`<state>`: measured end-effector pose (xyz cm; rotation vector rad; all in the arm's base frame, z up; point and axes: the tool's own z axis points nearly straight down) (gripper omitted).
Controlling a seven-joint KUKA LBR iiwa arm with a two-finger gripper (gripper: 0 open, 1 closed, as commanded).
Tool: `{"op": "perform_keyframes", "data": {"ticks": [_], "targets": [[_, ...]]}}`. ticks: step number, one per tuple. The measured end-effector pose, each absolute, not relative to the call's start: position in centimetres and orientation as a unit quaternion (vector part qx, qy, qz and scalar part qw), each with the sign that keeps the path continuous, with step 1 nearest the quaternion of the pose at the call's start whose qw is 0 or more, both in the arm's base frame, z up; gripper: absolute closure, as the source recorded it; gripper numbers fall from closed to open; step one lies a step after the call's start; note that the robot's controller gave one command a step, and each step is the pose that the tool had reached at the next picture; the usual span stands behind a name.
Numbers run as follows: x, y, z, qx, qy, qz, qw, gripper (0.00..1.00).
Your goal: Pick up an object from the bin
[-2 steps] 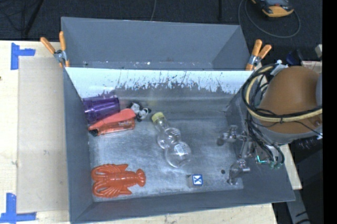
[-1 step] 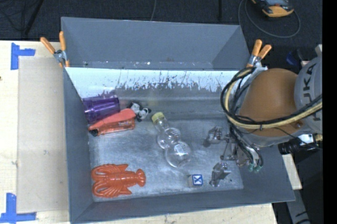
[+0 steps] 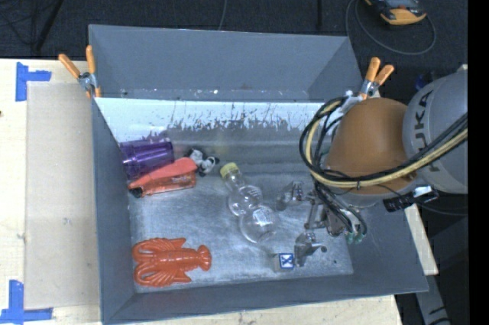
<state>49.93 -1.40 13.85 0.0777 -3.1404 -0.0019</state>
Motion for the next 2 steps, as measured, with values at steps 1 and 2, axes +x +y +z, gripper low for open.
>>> {"op": "perform_keyframes", "data": {"ticks": [1,2], "targets": [[48.9,-1.0,12.1,0.202,-0.979,0.000,0.001,0.00],[48.3,-2.3,9.2,0.266,-0.964,-0.001,0.001,0.00]]}}
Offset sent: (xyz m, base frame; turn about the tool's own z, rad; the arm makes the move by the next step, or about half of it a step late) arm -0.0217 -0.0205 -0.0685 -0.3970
